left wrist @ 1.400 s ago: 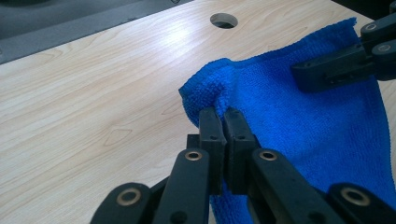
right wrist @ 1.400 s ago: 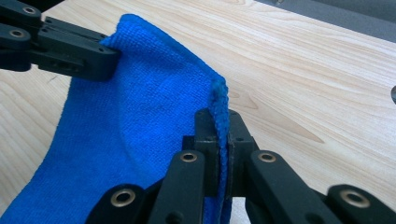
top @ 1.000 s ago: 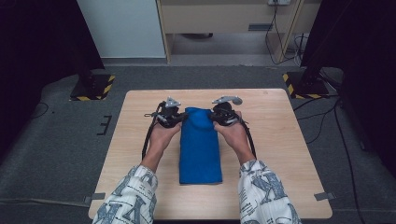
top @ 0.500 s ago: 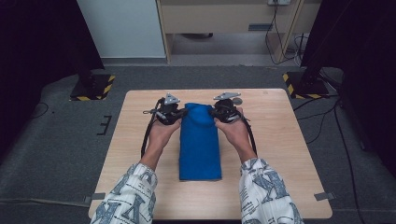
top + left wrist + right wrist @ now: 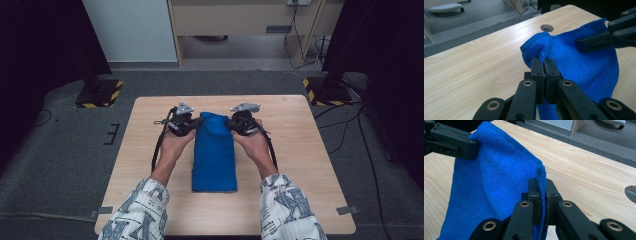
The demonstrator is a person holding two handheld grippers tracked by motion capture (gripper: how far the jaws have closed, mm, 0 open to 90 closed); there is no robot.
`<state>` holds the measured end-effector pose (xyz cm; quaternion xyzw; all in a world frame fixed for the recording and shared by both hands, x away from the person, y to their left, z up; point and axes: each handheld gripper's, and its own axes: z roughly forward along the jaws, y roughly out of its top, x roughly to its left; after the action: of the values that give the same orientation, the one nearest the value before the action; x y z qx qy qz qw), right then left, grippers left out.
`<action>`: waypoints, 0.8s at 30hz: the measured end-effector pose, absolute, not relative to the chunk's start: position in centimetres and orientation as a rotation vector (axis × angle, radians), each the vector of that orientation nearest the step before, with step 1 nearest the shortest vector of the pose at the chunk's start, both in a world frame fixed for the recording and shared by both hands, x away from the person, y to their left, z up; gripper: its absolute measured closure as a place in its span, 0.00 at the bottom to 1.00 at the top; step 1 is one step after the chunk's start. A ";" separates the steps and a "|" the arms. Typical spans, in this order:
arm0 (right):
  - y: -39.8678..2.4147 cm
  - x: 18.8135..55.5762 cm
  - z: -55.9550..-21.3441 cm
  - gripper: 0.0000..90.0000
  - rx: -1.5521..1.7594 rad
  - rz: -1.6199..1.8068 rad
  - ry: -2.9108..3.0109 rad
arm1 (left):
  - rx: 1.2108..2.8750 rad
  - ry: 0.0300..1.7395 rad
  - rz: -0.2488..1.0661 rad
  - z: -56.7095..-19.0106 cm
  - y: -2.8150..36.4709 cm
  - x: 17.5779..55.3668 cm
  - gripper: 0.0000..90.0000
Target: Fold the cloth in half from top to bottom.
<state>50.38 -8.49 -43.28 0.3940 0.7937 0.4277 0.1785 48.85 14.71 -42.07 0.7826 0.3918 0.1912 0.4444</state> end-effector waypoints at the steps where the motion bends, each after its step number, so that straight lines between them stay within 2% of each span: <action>1: -8.5 50.4 -43.3 0.96 1.114 1.210 2.245 | 1.954 0.964 0.478 -42.2 14.7 48.8 0.98; 10: -8.9 49.8 -43.8 0.96 1.081 1.228 2.249 | 1.974 0.937 0.494 -42.8 14.5 48.0 0.98; 24: -9.7 46.8 -45.4 0.95 1.035 1.260 2.276 | 1.979 0.892 0.485 -43.7 14.3 45.1 0.98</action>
<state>46.81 -9.71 -45.41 0.3643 0.8012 0.4434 0.1700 45.09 14.26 -43.71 0.7977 0.3595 0.1957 0.4428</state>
